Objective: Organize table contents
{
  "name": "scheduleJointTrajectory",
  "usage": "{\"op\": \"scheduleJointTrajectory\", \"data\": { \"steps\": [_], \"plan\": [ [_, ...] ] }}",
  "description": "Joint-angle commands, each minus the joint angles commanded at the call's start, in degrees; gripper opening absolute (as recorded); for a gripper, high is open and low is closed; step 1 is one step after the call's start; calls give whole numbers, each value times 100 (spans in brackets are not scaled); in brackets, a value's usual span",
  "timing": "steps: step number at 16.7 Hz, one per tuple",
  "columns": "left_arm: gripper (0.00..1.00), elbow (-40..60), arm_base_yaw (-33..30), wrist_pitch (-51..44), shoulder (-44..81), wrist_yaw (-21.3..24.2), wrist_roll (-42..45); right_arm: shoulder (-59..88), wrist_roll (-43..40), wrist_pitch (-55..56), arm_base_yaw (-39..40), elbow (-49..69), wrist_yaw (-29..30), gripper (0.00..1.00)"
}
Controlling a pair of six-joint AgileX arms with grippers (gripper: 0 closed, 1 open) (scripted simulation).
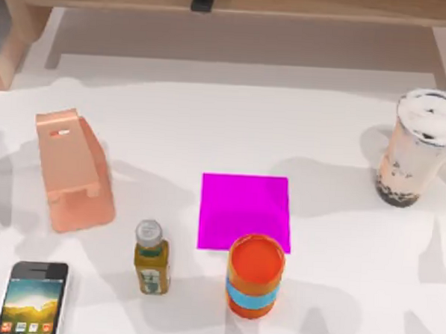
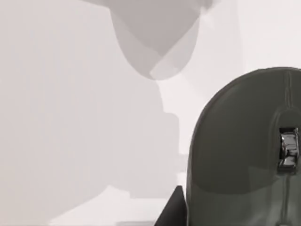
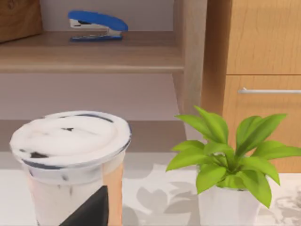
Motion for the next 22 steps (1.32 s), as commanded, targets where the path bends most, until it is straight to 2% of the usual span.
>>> {"op": "scheduleJointTrajectory", "data": {
  "steps": [6, 8, 11, 16, 22],
  "plan": [
    [0, 22, -38, 73, 24, -39, -151, 0, 0, 0, 0, 0, 0, 100],
    [0, 111, -153, 192, 36, -131, -545, 0, 0, 0, 0, 0, 0, 100],
    [0, 340, -449, 416, 62, -331, -1612, 0, 0, 0, 0, 0, 0, 100],
    [0, 783, -1175, 690, 113, -685, -4548, 0, 0, 0, 0, 0, 0, 100],
    [0, 1227, -2423, 750, 407, -811, -9337, 0, 0, 0, 0, 0, 0, 100]
  ]
}}
